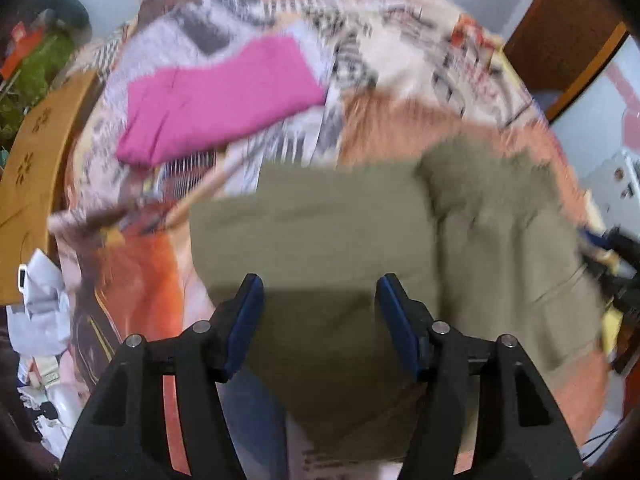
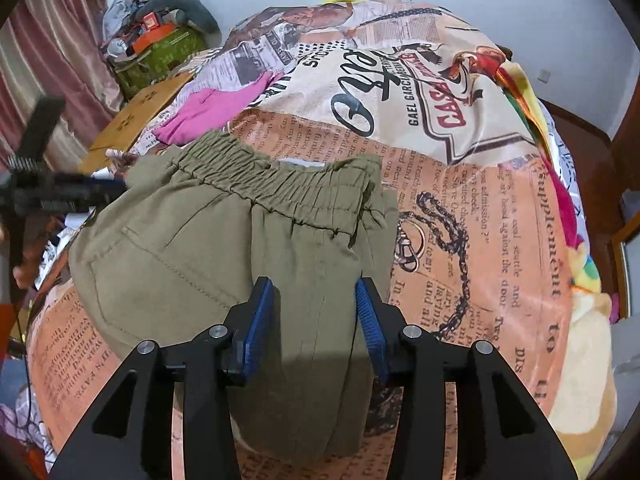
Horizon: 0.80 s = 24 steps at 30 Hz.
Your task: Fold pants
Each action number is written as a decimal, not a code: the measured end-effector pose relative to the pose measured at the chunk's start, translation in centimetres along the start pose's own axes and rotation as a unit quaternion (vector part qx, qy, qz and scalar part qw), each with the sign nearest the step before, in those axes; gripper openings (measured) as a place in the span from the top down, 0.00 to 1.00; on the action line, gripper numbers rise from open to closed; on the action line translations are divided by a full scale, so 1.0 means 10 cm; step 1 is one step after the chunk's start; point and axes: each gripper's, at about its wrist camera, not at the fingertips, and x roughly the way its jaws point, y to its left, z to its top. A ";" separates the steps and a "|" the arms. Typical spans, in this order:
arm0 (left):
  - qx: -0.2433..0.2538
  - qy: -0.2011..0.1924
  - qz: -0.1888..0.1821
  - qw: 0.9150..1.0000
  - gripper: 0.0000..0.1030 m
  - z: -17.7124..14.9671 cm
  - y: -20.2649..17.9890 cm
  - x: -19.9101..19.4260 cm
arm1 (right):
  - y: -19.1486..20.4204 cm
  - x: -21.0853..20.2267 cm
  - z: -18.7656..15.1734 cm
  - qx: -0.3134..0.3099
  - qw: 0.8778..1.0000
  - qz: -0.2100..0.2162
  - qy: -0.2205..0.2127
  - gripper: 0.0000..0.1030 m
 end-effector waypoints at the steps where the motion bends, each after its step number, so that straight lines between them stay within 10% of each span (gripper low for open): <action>1: -0.004 -0.008 -0.008 1.000 0.40 -0.03 0.04 -0.01 | -0.01 0.00 0.00 0.003 1.000 0.002 -0.001 0.62; 8: -0.040 -0.007 0.091 0.995 0.33 -0.05 0.46 -0.03 | -0.03 -0.03 -0.03 0.013 1.000 0.005 -0.003 0.62; 24: -0.067 -0.028 0.003 0.997 0.13 -0.19 0.34 -0.29 | -0.22 -0.26 -0.05 0.065 0.997 -0.003 -0.029 0.31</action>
